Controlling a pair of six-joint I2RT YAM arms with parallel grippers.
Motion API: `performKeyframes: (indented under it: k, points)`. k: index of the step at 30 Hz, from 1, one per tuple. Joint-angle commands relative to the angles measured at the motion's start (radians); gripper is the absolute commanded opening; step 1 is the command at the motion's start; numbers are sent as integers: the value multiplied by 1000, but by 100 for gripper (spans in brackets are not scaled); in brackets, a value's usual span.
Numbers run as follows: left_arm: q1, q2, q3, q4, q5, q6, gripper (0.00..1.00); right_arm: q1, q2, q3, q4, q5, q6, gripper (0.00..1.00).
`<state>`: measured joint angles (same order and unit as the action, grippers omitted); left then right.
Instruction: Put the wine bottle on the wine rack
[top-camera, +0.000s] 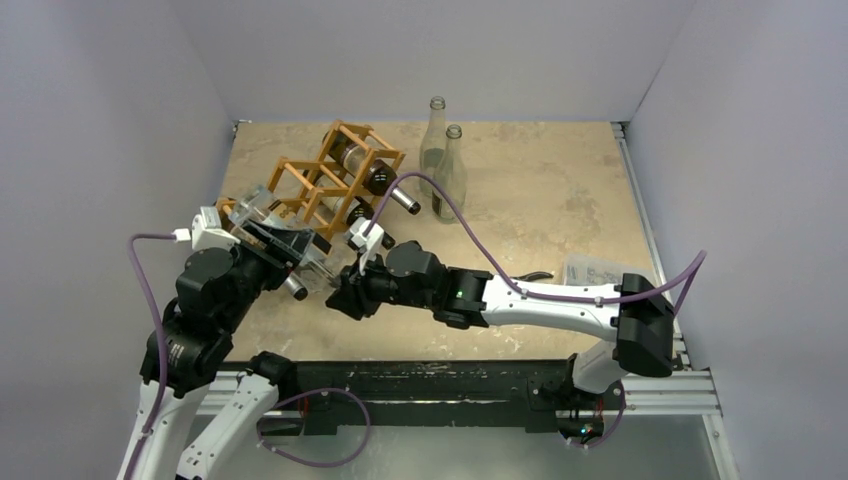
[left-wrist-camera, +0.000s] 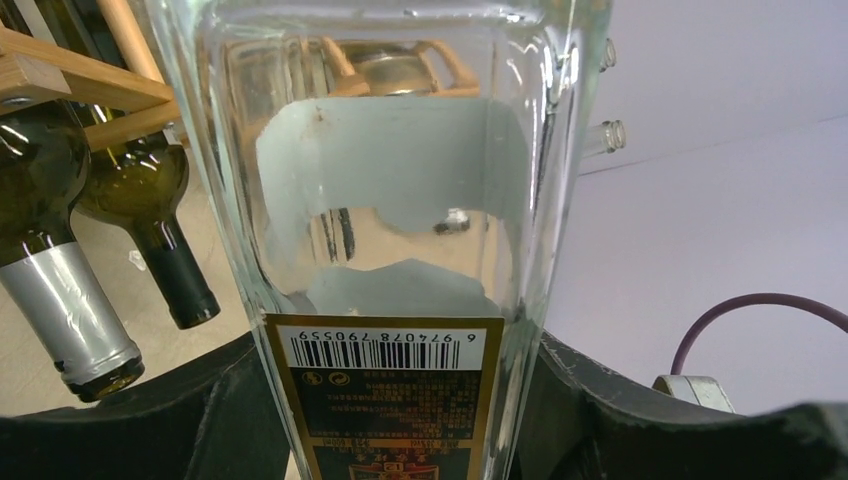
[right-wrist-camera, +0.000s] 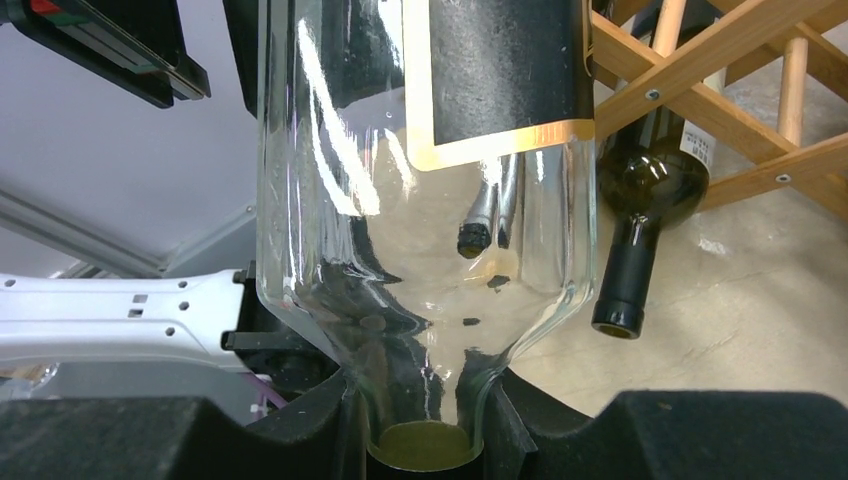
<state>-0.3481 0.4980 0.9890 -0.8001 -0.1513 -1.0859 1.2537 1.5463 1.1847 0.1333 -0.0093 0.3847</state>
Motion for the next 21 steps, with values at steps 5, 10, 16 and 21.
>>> performKeyframes:
  k: [5,10,16,21]
  points:
    - [-5,9,118,-43,13,-3,99,-34,-94,-32,217,36,186,0]
    - [-5,-14,135,-97,-66,-1,100,-64,-124,-63,268,47,324,0]
    - [-5,-14,174,-151,-170,27,100,-155,-151,-119,354,-42,446,0]
    - [-5,-13,196,-125,-187,159,96,-171,-213,-120,259,-29,385,0]
